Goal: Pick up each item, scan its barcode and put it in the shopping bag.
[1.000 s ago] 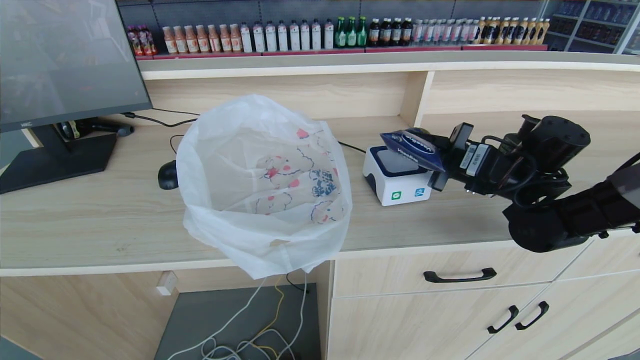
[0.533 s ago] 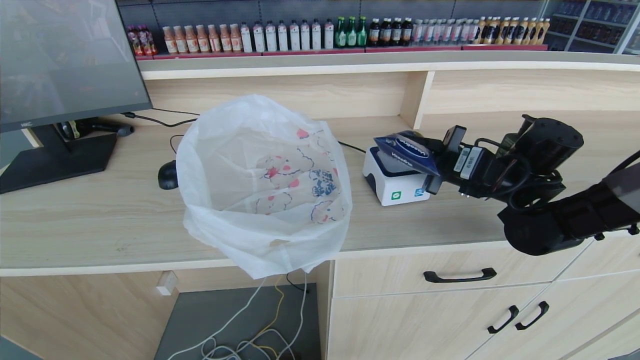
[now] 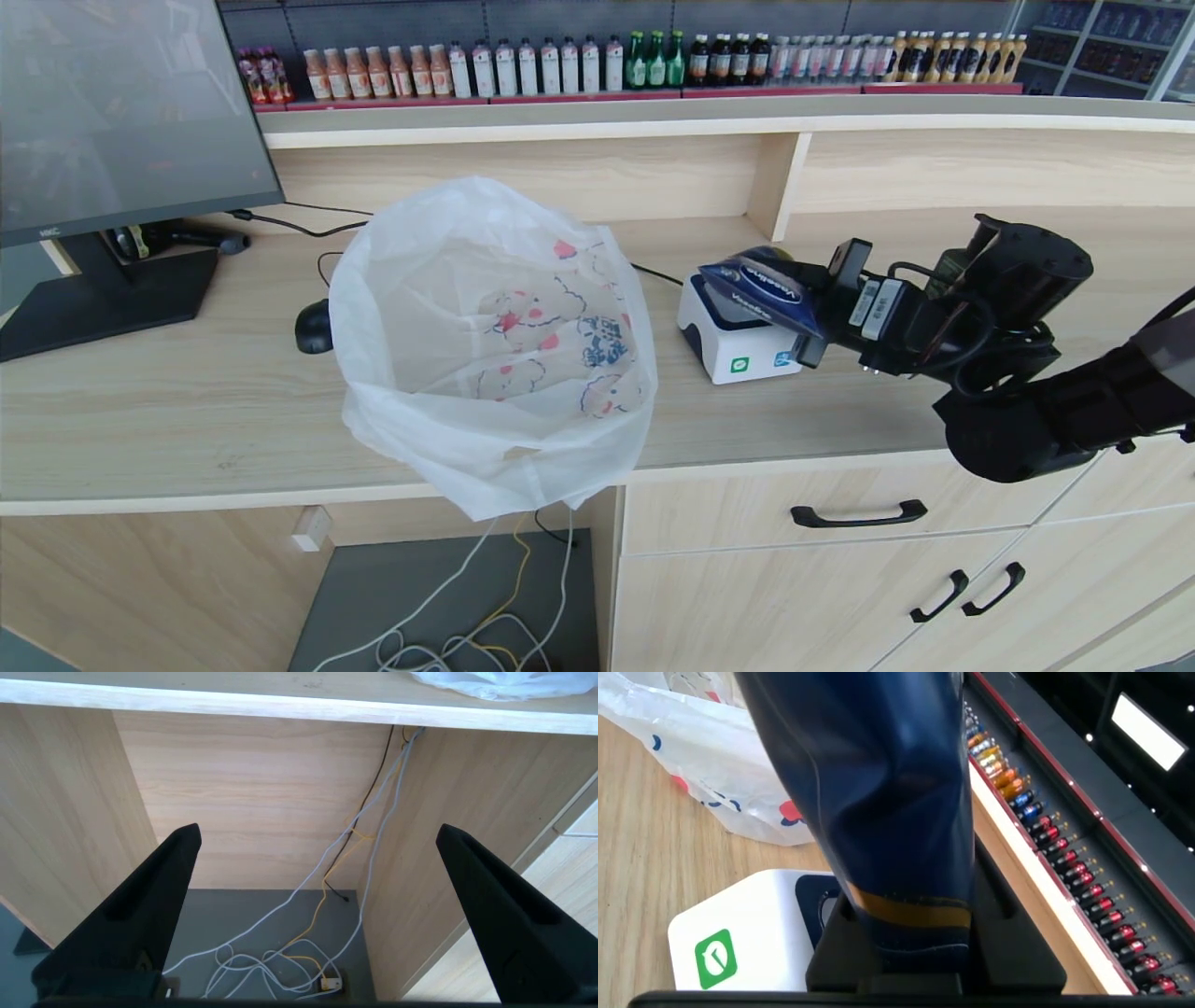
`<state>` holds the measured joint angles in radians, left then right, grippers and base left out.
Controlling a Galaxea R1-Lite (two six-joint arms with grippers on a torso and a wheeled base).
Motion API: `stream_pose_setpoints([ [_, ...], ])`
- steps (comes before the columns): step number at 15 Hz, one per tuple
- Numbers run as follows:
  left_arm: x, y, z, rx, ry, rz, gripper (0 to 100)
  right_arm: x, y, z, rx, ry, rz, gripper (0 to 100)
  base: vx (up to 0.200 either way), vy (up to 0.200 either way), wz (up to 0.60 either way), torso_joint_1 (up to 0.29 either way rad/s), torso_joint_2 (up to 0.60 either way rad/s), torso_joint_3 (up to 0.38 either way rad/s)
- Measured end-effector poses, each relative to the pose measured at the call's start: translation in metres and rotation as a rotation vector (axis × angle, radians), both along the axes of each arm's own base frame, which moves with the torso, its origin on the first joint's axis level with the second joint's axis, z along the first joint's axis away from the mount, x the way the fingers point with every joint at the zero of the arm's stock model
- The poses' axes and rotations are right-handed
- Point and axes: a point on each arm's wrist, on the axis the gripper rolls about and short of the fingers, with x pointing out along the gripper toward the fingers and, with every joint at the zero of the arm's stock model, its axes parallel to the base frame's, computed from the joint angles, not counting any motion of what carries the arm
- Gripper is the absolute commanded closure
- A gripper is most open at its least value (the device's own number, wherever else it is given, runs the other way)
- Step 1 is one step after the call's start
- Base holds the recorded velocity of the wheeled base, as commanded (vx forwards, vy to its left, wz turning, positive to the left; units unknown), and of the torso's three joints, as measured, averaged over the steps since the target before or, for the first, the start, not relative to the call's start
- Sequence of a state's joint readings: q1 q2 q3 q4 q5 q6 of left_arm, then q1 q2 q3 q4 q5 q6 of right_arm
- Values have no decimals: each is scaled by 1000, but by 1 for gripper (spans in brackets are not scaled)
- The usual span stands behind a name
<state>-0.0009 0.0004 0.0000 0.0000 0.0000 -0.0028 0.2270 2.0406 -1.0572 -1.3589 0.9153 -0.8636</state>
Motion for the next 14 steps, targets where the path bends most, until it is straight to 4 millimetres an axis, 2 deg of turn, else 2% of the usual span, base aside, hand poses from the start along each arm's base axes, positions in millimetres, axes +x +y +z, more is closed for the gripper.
stream_pose_setpoints([
  [9, 0, 0, 0, 0, 0, 0, 0, 0, 0, 5, 22, 16, 3, 100, 0, 0, 0, 0, 0, 0],
  [12, 0, 0, 0, 0, 0, 0, 0, -9, -2, 15, 76, 76, 1, 100, 0, 0, 0, 0, 0, 0],
  [14, 0, 0, 0, 0, 0, 1, 0, -23, -5, 21, 133, 130, -34, 100, 0, 0, 0, 0, 0, 0],
])
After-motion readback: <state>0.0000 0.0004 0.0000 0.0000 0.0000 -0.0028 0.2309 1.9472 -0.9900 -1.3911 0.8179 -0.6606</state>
